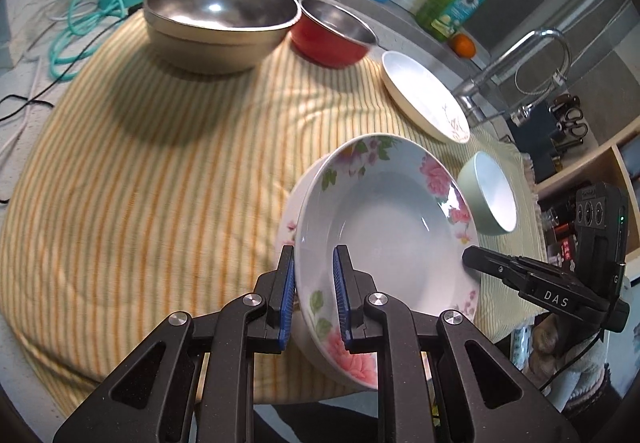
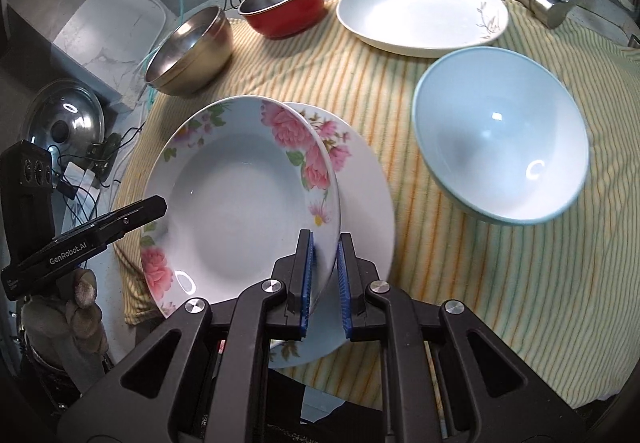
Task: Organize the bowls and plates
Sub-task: 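Lift the pink-rose plate with the left tool and lower it onto the pink-blossom plate, then open the left tool and release the stacked pink-rose plate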
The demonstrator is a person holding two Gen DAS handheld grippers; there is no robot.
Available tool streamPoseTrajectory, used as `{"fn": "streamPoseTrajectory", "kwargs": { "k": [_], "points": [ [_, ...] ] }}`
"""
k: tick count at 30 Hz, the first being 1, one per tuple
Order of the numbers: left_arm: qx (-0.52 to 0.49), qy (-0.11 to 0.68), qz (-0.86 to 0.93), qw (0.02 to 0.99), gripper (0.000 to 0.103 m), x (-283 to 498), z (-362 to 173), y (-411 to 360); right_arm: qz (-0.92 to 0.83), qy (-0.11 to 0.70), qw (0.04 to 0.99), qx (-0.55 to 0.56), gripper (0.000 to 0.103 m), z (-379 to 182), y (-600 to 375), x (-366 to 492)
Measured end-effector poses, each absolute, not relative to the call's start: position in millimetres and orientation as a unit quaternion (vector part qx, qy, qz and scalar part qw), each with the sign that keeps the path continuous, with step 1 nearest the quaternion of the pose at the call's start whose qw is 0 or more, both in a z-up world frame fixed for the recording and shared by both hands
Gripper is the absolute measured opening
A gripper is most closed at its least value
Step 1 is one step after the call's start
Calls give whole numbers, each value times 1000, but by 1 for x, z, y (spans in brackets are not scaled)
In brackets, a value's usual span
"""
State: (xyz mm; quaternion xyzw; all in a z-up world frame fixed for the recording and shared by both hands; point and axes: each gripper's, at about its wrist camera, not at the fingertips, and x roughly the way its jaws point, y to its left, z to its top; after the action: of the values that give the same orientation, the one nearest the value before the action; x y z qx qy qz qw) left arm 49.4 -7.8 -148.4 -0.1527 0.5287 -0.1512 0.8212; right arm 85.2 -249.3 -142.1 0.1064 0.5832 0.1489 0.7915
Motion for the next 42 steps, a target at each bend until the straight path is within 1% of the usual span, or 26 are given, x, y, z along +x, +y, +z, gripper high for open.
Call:
{"fn": "streamPoseTrajectory", "kwargs": {
  "k": [18,24,26,28,36,39,41,42],
  "points": [
    [-126,540,-152,818,16,50,-156,-26,146,593,786,92,13,-148,-254,84],
    [-109,538,-143,823,16,51,-155,-31,146,594,788,74,16,-148,-250,84],
    [-104,538,-141,825,16,53,-154,-31,146,592,789,69,20,-147,-249,84],
    [-102,538,-140,825,16,54,-154,-31,148,592,789,66,22,-147,-247,85],
    [-109,538,-137,824,16,55,-154,-30,149,590,792,50,23,-146,-244,84],
    [-111,537,-136,825,16,55,-153,-29,152,587,793,53,35,-145,-244,84],
    [-112,535,-134,827,17,55,-152,-28,152,582,797,51,47,-143,-244,84],
    [-112,534,-134,827,16,55,-151,-27,152,578,800,49,49,-141,-244,84]
  ]
}}
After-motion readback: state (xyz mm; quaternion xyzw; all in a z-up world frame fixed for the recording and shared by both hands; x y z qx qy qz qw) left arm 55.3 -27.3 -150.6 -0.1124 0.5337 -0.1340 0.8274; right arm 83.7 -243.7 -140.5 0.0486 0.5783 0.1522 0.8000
